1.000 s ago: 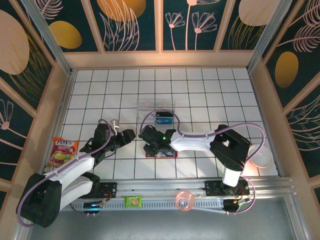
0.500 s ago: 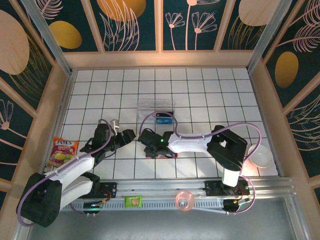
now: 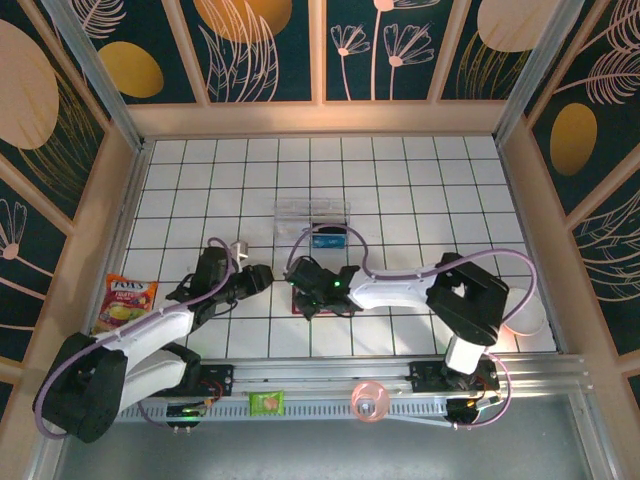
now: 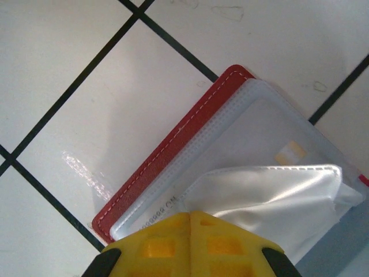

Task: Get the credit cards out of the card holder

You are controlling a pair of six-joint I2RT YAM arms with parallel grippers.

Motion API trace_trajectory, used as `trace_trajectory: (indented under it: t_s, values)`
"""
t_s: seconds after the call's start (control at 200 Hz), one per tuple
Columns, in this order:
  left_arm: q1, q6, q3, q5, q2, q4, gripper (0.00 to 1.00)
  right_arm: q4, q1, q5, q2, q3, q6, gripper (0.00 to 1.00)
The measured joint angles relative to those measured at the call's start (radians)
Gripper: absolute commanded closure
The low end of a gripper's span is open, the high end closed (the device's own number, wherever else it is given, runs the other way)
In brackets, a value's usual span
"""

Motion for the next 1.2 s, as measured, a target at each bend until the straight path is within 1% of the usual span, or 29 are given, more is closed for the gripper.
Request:
trace_trajectory:
  t_s: [0.18, 0.36, 0.556, 0.651, 0.696, 0.746, 0.781, 0.826, 0.916, 1.066, 1.161, 1.201]
  values:
    - [-0.078, -0.006, 0.042, 0.006, 0.078, 0.051, 0.80, 0.113, -0.048, -0.059, -0.087, -0.085, 0.002, 1.00]
    - [-0.129, -0.005, 0.080, 0.020, 0.159, 0.074, 0.83, 0.199, -0.059, -0.107, -0.121, -0.130, 0.011, 1.00]
    - [-0.178, 0.000, 0.132, 0.023, 0.269, 0.069, 0.90, 0.248, -0.059, -0.121, -0.143, -0.180, 0.028, 1.00]
    - [-0.185, 0.000, 0.142, 0.021, 0.296, 0.054, 0.88, 0.262, -0.059, -0.121, -0.153, -0.188, 0.031, 1.00]
    - [-0.185, -0.001, 0.142, 0.021, 0.296, 0.047, 0.87, 0.267, -0.059, -0.121, -0.157, -0.191, 0.031, 0.93]
    - [-0.185, -0.001, 0.142, 0.021, 0.296, 0.045, 0.86, 0.273, -0.059, -0.121, -0.161, -0.196, 0.035, 0.79]
    - [-0.185, -0.001, 0.142, 0.022, 0.296, 0.044, 0.86, 0.278, -0.059, -0.120, -0.168, -0.204, 0.043, 0.72]
    - [-0.187, -0.001, 0.144, 0.023, 0.296, 0.042, 0.86, 0.282, -0.059, -0.114, -0.183, -0.216, 0.050, 0.67]
    - [-0.200, -0.001, 0.161, 0.027, 0.298, 0.040, 0.86, 0.284, -0.059, -0.092, -0.240, -0.248, 0.059, 0.63]
    - [-0.243, 0.000, 0.223, 0.050, 0.325, 0.029, 0.85, 0.281, -0.072, -0.004, -0.373, -0.294, 0.087, 0.64]
    - [-0.274, 0.003, 0.269, 0.068, 0.363, 0.026, 0.86, 0.264, -0.095, 0.059, -0.451, -0.316, 0.114, 0.71]
    - [-0.288, 0.006, 0.291, 0.078, 0.387, 0.022, 0.86, 0.251, -0.104, 0.085, -0.476, -0.323, 0.130, 0.76]
